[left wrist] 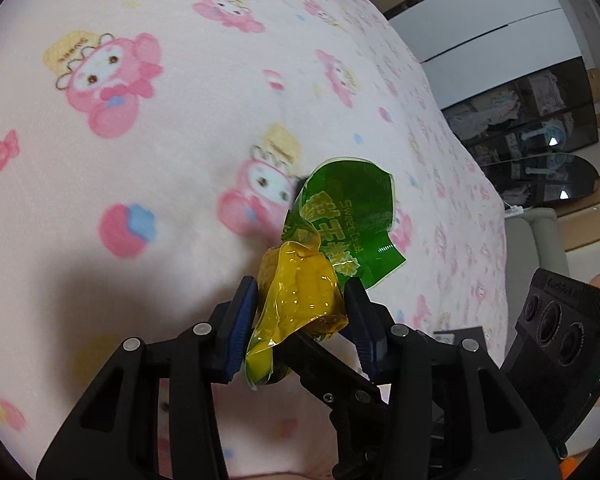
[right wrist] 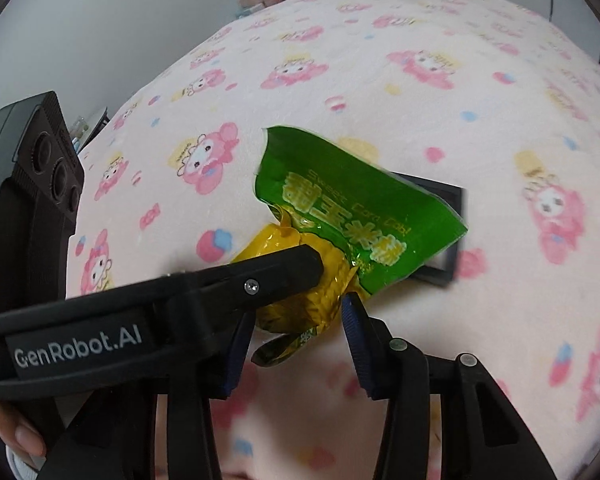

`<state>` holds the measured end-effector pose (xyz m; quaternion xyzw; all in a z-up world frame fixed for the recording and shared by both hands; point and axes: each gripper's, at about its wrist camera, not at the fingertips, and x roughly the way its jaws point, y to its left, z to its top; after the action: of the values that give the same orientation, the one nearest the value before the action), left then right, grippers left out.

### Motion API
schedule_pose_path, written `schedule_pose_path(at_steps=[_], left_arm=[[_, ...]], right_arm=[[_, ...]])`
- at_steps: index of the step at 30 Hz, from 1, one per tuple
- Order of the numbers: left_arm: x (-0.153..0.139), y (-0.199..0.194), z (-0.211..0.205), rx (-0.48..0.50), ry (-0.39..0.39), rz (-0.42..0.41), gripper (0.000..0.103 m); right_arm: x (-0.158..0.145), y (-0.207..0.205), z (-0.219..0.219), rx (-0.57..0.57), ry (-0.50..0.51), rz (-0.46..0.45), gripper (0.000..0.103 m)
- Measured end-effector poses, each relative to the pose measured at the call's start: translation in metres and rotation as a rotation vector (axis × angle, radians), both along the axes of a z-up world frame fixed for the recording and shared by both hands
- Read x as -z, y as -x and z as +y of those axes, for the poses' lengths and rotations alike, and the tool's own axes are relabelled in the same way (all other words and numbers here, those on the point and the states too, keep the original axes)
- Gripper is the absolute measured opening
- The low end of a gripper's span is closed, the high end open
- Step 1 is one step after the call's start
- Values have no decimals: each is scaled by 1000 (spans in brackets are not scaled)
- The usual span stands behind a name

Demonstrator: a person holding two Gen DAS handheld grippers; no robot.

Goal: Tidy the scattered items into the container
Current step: 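Lift the snack bag with the left gripper and carry it to the box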

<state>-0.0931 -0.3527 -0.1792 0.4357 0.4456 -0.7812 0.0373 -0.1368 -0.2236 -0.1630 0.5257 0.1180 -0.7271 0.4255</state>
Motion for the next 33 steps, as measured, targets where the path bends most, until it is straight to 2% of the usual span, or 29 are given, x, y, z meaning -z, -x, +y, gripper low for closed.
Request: schedule_pose_path(at_steps=[3, 12, 16, 20, 23, 29, 33], left_arm=[[-15, -1, 22, 36, 15, 16, 46], [-55, -5, 103, 172, 16, 85, 46], [-75, -5, 148, 246, 26, 101, 46], [-85, 8, 205, 325, 69, 88, 46], [-89, 24, 250, 384, 88, 77, 46], [-95, 49, 339, 497, 59, 98, 46], [-82, 61, 389, 560, 75, 47, 46]], right_arm=[[-8, 0, 17, 28, 8, 13, 42], [-49, -18, 102, 121, 21, 64, 42], [-67, -25, 146, 168, 23, 109, 42], [-71, -16, 194, 211, 6, 117, 42], [-74, -10, 230, 244, -7, 123, 42], [-84, 9, 318, 335, -10, 161, 42], [-74, 20, 369, 385, -10, 109, 42]])
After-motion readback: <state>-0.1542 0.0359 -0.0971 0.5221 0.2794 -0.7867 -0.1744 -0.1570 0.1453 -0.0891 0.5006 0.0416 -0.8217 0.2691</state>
